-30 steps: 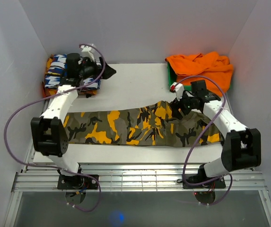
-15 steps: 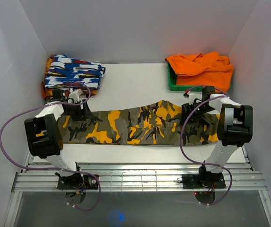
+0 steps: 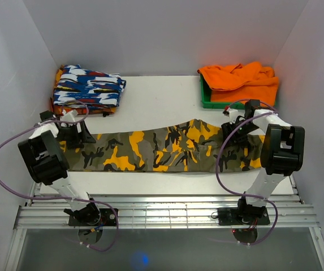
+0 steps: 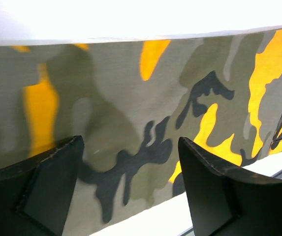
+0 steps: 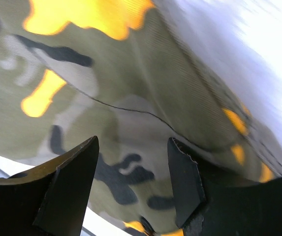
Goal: Fold and stack the trousers
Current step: Fold the trousers
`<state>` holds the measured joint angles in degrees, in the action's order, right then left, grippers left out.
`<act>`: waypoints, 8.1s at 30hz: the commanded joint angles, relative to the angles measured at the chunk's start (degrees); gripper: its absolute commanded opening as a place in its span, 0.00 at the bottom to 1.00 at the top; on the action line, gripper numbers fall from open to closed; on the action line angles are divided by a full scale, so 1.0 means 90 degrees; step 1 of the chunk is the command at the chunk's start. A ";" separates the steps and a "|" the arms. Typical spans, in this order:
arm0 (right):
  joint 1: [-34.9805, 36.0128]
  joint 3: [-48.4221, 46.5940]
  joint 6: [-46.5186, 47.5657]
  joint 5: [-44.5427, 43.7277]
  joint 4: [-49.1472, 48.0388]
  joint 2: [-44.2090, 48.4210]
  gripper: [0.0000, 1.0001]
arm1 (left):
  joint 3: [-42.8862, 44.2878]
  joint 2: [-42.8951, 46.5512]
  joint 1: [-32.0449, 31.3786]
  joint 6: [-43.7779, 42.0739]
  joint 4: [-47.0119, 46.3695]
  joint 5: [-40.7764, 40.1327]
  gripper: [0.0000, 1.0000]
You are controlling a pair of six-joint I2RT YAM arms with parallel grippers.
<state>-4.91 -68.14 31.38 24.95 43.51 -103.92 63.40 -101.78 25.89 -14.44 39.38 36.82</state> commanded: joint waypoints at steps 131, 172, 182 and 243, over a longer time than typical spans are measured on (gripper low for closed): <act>0.1053 -0.0183 0.0361 -0.1259 0.0781 -0.0797 0.77 | 0.1638 -0.1328 0.2504 -0.1120 0.0333 -0.2185 0.76; 0.1053 -0.0398 0.0391 -0.1044 0.1094 -0.0504 0.75 | 0.2820 -0.0988 0.2788 -0.1335 0.0634 -0.0949 0.00; 0.1053 -0.0671 0.0342 -0.0459 0.1308 0.0042 0.94 | 0.2507 0.0439 0.2349 -0.0935 0.1152 -0.0185 0.00; -0.1847 -0.0359 0.0869 -0.0721 0.2207 0.0482 0.80 | 0.0309 0.0781 -0.6596 0.6389 -0.2627 -0.1981 0.00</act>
<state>-21.41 -72.31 39.33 17.96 64.07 -99.77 64.25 -94.21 -31.79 40.23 18.76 19.79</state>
